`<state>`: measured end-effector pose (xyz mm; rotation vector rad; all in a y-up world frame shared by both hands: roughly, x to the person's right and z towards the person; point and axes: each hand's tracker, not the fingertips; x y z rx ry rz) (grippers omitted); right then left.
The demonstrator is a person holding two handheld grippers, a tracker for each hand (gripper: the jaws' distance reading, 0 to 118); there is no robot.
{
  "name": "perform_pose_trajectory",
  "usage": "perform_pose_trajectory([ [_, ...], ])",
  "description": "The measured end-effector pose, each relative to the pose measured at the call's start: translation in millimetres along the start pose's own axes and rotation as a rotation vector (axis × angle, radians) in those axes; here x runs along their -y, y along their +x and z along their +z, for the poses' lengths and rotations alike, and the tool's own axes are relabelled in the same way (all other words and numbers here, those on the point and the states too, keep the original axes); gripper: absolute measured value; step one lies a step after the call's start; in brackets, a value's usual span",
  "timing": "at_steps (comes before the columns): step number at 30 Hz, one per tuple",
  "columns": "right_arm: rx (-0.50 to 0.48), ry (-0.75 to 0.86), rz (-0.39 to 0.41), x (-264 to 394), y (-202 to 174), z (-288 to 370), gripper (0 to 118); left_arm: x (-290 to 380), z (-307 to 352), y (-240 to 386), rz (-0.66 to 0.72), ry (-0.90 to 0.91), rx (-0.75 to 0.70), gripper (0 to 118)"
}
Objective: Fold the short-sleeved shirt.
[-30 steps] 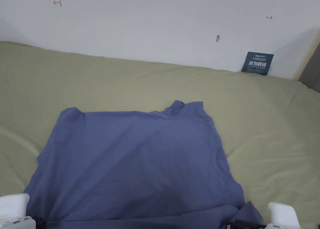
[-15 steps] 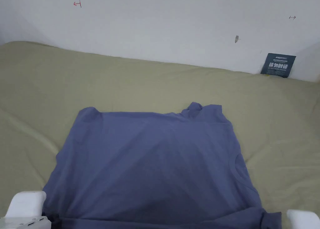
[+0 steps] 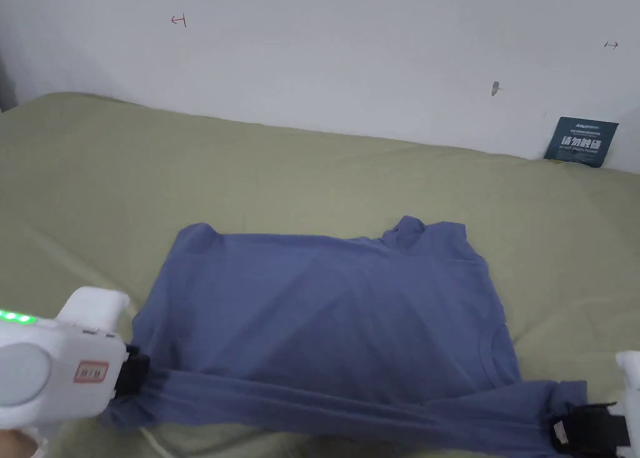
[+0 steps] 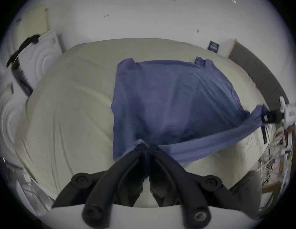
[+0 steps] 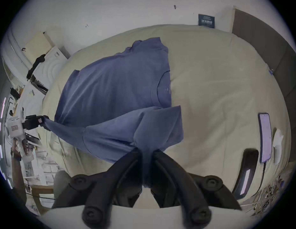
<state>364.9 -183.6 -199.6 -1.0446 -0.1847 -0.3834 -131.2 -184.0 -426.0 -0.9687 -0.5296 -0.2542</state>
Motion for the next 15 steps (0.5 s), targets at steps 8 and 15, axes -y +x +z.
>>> perform_pose_trajectory([
  [8, -0.045, -0.163, -0.094, -81, 14, -51, 9, -68, -44, -4, -0.138, -0.107, 0.009, 4],
  [15, 0.062, 0.010, -0.135, -100, 9, -57, 87, -86, -58, -17, -0.054, -0.022, -0.019, 46],
])
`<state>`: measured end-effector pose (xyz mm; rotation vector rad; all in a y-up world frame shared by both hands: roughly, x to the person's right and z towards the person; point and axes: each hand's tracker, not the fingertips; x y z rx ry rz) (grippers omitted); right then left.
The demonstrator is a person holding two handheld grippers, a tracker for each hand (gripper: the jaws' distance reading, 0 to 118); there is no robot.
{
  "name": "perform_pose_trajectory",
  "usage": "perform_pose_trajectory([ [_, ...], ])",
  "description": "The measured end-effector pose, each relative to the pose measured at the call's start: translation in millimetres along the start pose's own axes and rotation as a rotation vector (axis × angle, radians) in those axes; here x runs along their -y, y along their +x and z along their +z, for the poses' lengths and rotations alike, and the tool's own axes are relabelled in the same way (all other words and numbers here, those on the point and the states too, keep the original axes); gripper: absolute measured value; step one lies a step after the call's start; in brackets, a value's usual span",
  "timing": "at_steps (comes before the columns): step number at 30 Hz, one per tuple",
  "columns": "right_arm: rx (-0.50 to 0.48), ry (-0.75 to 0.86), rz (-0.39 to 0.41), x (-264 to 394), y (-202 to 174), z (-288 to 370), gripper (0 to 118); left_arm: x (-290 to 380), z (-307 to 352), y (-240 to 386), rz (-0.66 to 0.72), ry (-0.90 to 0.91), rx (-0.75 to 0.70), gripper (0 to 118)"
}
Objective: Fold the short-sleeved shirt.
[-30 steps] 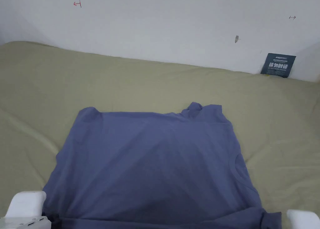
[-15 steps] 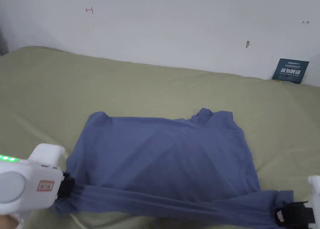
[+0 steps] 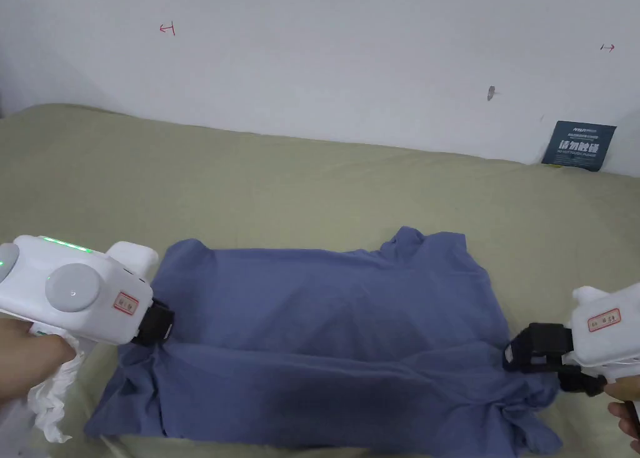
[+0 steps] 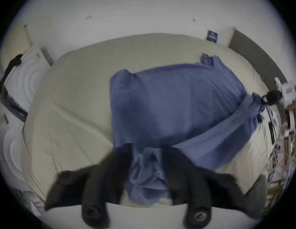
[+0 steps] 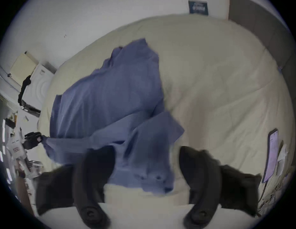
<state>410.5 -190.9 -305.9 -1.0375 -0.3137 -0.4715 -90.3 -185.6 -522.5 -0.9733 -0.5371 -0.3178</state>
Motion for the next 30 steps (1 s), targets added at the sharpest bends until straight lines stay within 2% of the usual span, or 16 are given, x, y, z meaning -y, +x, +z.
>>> perform_pose_trajectory([
  [1, -0.002, 0.071, 0.026, 3, -2, 7, 86, 2, 5, -6, 0.032, 0.028, -0.017, 72],
  [2, -0.023, 0.121, 0.040, 6, -2, 13, 86, 5, 10, -9, 0.059, 0.048, -0.020, 87],
  [6, 0.035, 0.312, 0.128, 30, -19, 49, 83, 19, 41, -7, 0.121, 0.173, -0.023, 85],
  [7, 0.055, 0.363, 0.169, 40, -26, 61, 71, 23, 52, -1, 0.113, 0.214, -0.036, 76],
  [8, 0.074, 0.399, 0.200, 52, -34, 72, 47, 28, 63, 7, 0.109, 0.263, -0.055, 56],
  [9, 0.094, 0.428, 0.225, 62, -41, 79, 1, 33, 72, 15, 0.110, 0.303, -0.080, 15],
  [10, 0.124, 0.445, 0.247, 72, -48, 84, 1, 41, 82, 26, 0.114, 0.358, -0.132, 0],
  [11, 0.157, 0.507, 0.230, 87, -55, 93, 1, 52, 90, 36, 0.123, 0.415, -0.178, 0],
  [13, 0.136, 0.522, 0.244, 117, -63, 103, 1, 74, 100, 45, 0.197, 0.503, -0.189, 0],
  [14, 0.128, 0.550, 0.238, 130, -61, 100, 1, 88, 104, 50, 0.222, 0.505, -0.138, 0],
  [18, 0.164, 0.582, 0.204, 196, -69, 92, 1, 147, 104, 78, 0.266, 0.454, -0.188, 0],
  [20, 0.108, 0.526, 0.173, 218, -66, 77, 1, 175, 92, 84, 0.296, 0.378, -0.180, 0],
  [23, 0.115, 0.416, 0.201, 227, -67, 58, 1, 192, 77, 80, 0.291, 0.272, -0.187, 0],
  [27, 0.105, 0.421, 0.162, 216, -59, 47, 1, 187, 63, 56, 0.403, 0.257, -0.180, 0],
  [29, 0.106, 0.421, 0.149, 208, -53, 43, 1, 171, 53, 46, 0.406, 0.250, -0.174, 1],
  [30, 0.099, 0.424, 0.143, 205, -51, 44, 1, 166, 47, 42, 0.415, 0.257, -0.179, 13],
])
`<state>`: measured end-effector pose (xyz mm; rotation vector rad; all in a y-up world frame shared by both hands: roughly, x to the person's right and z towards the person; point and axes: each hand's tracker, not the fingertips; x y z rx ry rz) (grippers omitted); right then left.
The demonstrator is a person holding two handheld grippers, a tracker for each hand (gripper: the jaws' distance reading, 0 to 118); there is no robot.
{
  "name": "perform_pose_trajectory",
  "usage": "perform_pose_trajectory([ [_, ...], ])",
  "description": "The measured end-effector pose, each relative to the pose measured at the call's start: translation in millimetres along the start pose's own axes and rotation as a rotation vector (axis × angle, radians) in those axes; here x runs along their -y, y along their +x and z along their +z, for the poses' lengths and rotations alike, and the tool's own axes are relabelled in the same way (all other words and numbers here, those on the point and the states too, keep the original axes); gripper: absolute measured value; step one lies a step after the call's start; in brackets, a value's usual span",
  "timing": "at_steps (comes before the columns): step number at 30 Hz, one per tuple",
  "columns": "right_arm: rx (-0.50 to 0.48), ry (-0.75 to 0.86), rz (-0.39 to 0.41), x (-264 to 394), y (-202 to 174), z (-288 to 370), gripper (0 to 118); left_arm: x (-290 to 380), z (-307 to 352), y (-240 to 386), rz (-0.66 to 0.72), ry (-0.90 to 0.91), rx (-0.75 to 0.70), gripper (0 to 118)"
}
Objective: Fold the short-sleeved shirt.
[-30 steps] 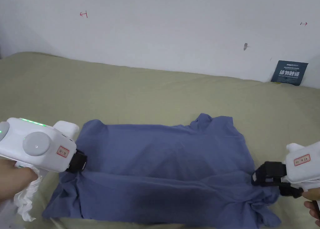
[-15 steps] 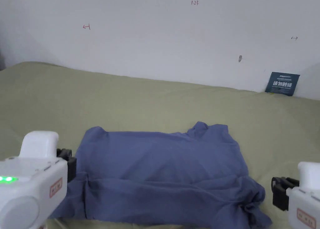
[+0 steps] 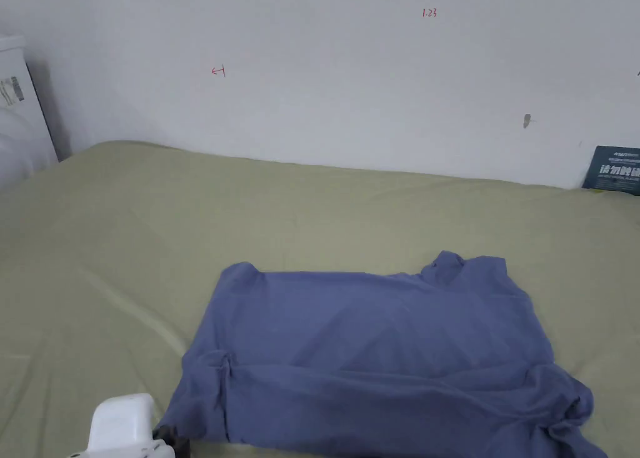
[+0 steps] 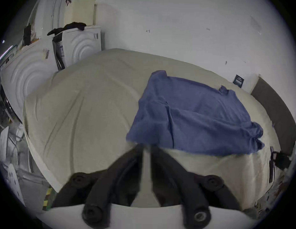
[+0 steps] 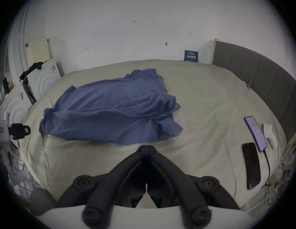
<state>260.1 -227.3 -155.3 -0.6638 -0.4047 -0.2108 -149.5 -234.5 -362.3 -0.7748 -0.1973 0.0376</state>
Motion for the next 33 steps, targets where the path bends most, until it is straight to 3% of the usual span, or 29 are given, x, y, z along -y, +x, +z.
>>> perform_pose_trajectory([
  [1, -0.002, 0.002, -0.006, -3, 4, -3, 1, -6, -8, -1, 0.012, 0.010, 0.001, 27],
  [3, -0.003, 0.008, -0.024, -9, 13, -8, 1, -17, -24, 1, 0.015, 0.016, 0.000, 81],
  [4, 0.001, 0.008, -0.036, -11, 16, -7, 1, -21, -35, 2, 0.010, 0.011, 0.000, 89],
  [8, 0.020, 0.008, -0.079, -20, 38, -15, 1, -24, -71, 12, -0.072, -0.044, 0.065, 88],
  [10, -0.001, -0.002, -0.120, -26, 50, -24, 3, -21, -88, 19, -0.113, -0.093, 0.041, 80],
  [11, -0.031, -0.010, -0.144, -28, 55, -30, 11, -19, -90, 20, -0.115, -0.095, 0.047, 60],
  [12, -0.048, -0.022, -0.166, -29, 59, -34, 45, -16, -91, 19, -0.107, -0.080, 0.050, 11],
  [13, -0.069, -0.046, -0.174, -31, 65, -42, 77, -14, -94, 18, -0.100, -0.074, 0.052, 3],
  [14, -0.078, -0.109, -0.174, -33, 69, -55, 95, -11, -95, 17, -0.086, -0.068, 0.042, 2],
  [15, -0.078, -0.158, -0.167, -34, 71, -66, 96, -10, -96, 13, -0.067, -0.067, 0.039, 2],
  [19, -0.096, -0.151, -0.122, -28, 73, -98, 96, -13, -93, 6, -0.042, -0.073, 0.086, 2],
  [22, -0.123, -0.167, -0.212, -27, 76, -124, 96, -14, -94, 8, -0.080, -0.079, 0.087, 2],
  [24, -0.090, -0.208, -0.247, -28, 76, -136, 95, -15, -97, 5, -0.073, -0.082, 0.089, 2],
  [26, -0.039, -0.174, -0.205, -29, 74, -130, 79, -15, -96, 8, -0.071, -0.083, 0.090, 2],
  [27, -0.002, -0.161, -0.170, -30, 72, -125, 52, -16, -97, 5, -0.072, -0.083, 0.089, 2],
  [28, -0.051, -0.150, -0.168, -30, 71, -121, 17, -17, -96, 7, -0.073, -0.083, 0.089, 2],
  [29, -0.092, -0.119, -0.190, -29, 66, -116, 10, -17, -95, 10, -0.077, -0.079, 0.081, 2],
  [30, -0.008, -0.123, -0.142, -30, 59, -111, 10, -17, -94, 13, -0.081, -0.074, 0.070, 2],
  [31, -0.002, -0.118, -0.099, -31, 53, -107, 10, -18, -93, 13, -0.089, -0.065, 0.066, 2],
  [33, 0.002, -0.086, -0.104, -33, 46, -98, 10, -20, -88, 17, -0.117, -0.055, 0.058, 2],
])
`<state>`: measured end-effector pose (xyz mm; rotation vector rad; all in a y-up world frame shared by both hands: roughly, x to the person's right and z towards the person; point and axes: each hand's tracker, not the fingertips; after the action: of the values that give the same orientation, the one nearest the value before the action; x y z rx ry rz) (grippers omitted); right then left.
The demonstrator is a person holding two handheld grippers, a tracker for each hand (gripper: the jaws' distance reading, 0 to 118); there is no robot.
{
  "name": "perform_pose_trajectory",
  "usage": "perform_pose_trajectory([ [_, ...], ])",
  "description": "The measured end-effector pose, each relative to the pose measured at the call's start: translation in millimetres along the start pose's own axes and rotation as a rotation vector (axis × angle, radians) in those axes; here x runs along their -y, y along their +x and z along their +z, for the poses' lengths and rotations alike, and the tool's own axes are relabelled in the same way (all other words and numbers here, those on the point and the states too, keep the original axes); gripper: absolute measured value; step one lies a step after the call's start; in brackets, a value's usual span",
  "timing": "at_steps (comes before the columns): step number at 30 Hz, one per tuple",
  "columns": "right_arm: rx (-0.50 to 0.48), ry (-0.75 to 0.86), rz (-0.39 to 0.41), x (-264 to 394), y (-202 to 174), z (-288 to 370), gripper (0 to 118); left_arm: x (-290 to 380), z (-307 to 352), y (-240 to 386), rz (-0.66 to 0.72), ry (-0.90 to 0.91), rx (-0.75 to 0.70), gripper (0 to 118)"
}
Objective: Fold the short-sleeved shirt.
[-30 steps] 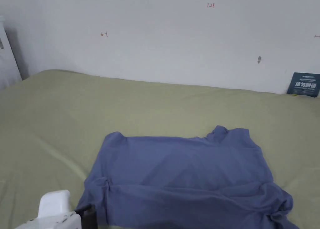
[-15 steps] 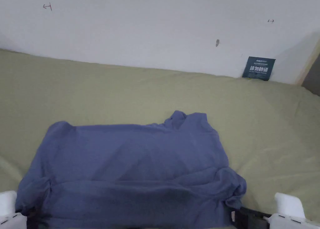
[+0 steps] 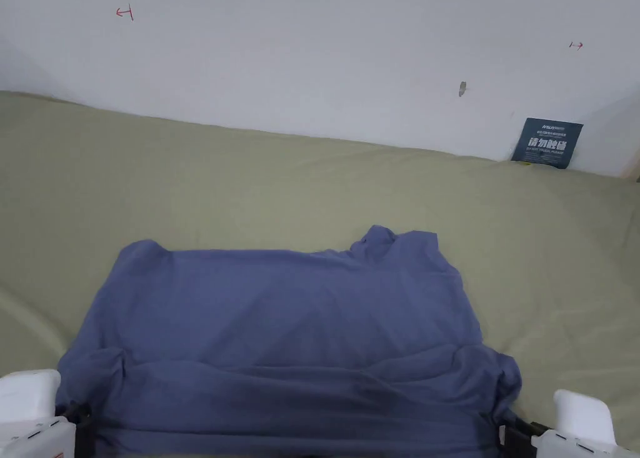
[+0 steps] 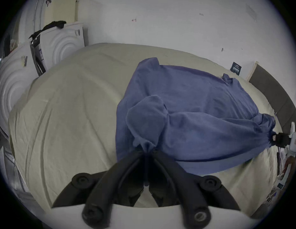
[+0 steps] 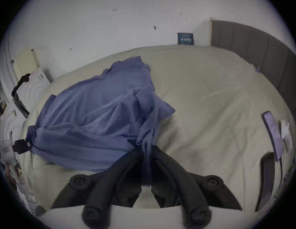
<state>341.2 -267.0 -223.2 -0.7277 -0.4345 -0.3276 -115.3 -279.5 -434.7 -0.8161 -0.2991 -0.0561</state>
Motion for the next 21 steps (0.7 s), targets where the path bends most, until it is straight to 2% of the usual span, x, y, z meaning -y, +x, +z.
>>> perform_pose_trajectory([
  [9, -0.088, 0.003, -0.082, -14, 8, 62, 10, -18, 51, -13, 0.046, 0.025, 0.062, 2],
  [12, -0.090, -0.006, -0.095, -12, 14, 81, 10, -19, 69, -16, 0.005, 0.007, 0.078, 2],
  [16, -0.114, -0.046, -0.158, 3, 24, 106, 10, -10, 91, -26, -0.013, -0.045, 0.109, 2],
  [21, -0.083, -0.141, -0.155, 34, 30, 126, 10, 11, 113, -37, -0.069, -0.127, 0.120, 2],
])
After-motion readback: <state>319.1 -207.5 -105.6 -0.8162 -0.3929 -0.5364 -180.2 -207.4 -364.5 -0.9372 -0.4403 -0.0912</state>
